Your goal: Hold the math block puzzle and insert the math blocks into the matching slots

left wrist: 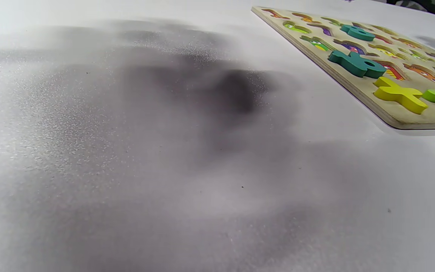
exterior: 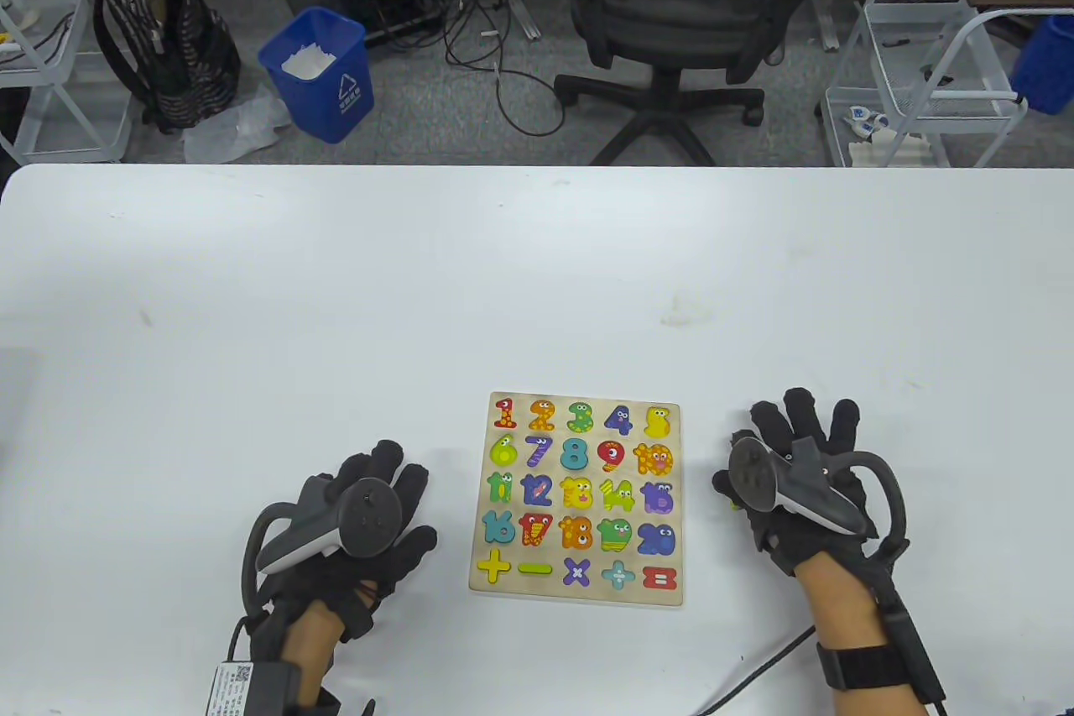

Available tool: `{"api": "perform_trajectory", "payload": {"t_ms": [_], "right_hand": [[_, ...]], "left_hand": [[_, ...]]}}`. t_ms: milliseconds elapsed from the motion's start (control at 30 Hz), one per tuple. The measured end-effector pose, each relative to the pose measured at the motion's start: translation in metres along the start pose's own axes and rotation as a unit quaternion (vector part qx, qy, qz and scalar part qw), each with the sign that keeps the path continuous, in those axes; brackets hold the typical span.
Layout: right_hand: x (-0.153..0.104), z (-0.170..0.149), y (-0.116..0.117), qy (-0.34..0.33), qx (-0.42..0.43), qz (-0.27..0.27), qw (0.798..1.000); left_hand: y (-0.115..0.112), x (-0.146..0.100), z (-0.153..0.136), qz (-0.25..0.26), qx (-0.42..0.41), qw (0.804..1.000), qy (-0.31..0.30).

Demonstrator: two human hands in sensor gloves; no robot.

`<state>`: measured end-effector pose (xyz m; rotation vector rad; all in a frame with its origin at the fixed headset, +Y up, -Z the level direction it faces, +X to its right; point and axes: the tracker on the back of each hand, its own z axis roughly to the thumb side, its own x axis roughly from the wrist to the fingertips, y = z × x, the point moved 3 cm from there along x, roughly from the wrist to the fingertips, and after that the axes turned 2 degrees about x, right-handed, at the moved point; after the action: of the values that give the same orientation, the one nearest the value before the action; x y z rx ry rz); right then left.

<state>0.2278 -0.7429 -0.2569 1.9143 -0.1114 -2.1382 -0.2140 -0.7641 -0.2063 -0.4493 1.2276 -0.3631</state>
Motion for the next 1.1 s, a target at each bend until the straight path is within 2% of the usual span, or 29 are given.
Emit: {"api": "perform_trajectory", "payload": {"t_ms": [133, 233, 367, 433, 567, 700, 800, 1100], "right_hand": [[-0.002, -0.005, -0.003, -0.027, 0.002, -0.005, 1.000], [0.000, -0.004, 0.002, -0.029, -0.007, 0.029, 0.999], [0.001, -0.003, 0.014, -0.039, -0.020, 0.102, 0.994], [0.000, -0.001, 0.016, -0.049, -0.005, 0.110, 0.993], [0.000, 0.005, 0.016, -0.045, -0.058, 0.093, 0.993], [0.000, 0.012, 0.012, -0.052, -0.082, 0.047, 0.994], [0.000, 0.015, 0.011, -0.054, -0.081, 0.026, 0.995], [0.000, 0.016, 0.013, -0.055, -0.044, 0.019, 0.997]], "left_hand": [[0.000, 0.001, 0.000, -0.001, 0.001, 1.000, -0.002], [0.000, 0.001, 0.001, -0.004, -0.001, 1.000, -0.003], [0.000, 0.001, 0.001, -0.006, -0.002, 1.000, -0.003], [0.000, 0.000, 0.001, -0.005, -0.002, 1.000, -0.003], [0.000, 0.000, 0.002, -0.002, -0.003, 1.000, -0.005], [-0.001, 0.000, 0.002, -0.005, -0.001, 1.000, -0.005], [-0.001, 0.000, 0.002, -0.007, -0.003, 1.000, -0.005], [-0.002, 0.001, 0.003, -0.011, -0.003, 1.000, -0.008]]}}
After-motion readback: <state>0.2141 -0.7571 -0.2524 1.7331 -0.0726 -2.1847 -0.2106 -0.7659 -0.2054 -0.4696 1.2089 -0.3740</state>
